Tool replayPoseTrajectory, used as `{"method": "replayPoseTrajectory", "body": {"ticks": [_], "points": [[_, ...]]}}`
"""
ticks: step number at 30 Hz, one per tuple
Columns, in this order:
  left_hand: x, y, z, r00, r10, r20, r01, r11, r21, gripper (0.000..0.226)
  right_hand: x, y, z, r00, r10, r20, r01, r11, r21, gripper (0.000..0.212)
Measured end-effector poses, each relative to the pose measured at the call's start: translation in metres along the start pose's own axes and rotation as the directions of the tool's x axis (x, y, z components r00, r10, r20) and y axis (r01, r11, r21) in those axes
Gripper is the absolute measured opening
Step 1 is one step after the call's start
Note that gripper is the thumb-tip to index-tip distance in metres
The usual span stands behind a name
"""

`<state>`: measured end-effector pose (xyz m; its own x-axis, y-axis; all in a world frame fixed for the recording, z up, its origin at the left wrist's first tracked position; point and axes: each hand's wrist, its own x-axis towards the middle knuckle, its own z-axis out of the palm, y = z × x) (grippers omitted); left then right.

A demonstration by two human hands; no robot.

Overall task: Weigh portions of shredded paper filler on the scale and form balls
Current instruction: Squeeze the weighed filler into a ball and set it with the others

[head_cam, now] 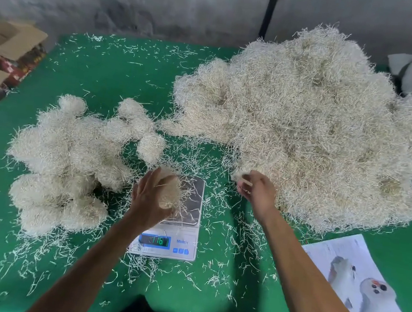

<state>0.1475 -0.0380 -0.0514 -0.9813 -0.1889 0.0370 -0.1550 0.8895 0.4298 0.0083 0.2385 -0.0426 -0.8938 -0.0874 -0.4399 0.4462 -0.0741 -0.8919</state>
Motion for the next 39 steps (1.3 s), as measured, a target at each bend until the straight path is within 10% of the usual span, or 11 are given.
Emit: {"method": "replayPoseTrajectory", "body": {"ticks": [13,39], "points": [[-0.058,-0.042,-0.014,0.956,-0.293,0.022,0.278,0.875,-0.396,0.1,-0.054,0.064,0.082,0.99,0.029,0.139,-0.028,1.0,-0.013,0.028],[-0.07,-0.085,-0.005,0.888,-0.451,0.085,0.426,0.742,-0.518,0.07,-0.059,0.077,0.091,0.993,-0.021,0.113,0.007,0.992,0.125,0.025]]}}
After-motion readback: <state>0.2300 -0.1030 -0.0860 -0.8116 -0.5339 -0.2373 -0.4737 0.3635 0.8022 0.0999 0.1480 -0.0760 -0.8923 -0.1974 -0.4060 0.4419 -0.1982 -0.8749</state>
